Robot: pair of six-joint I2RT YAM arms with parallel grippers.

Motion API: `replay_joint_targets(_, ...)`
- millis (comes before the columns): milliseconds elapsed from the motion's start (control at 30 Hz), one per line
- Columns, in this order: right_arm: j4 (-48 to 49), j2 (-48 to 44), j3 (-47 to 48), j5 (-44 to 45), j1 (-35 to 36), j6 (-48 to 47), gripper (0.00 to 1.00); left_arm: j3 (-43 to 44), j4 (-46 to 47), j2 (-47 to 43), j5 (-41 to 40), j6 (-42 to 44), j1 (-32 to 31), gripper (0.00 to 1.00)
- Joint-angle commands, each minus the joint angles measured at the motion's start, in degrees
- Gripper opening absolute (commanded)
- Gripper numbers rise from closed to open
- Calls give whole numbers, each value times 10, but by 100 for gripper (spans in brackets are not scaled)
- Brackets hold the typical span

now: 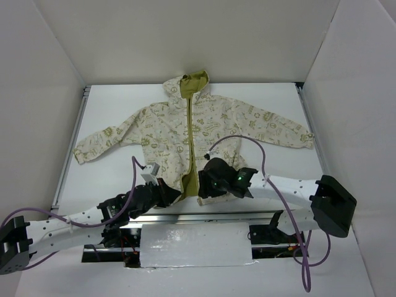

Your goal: Zip up the jacket

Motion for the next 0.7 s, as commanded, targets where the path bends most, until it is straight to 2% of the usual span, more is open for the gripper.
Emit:
replay_joint_targets(0,-117,18,36,117,35,-4,58,19,4,-1,-11,0,1,0)
replay_joint_targets(267,-131,86,67,136,71,-3,55,9,-10,-26,-13,-2,1,0)
replay_joint_targets(667,-108,105,83,121,80,-11,55,1,-4,-27,-9,-1,2,0)
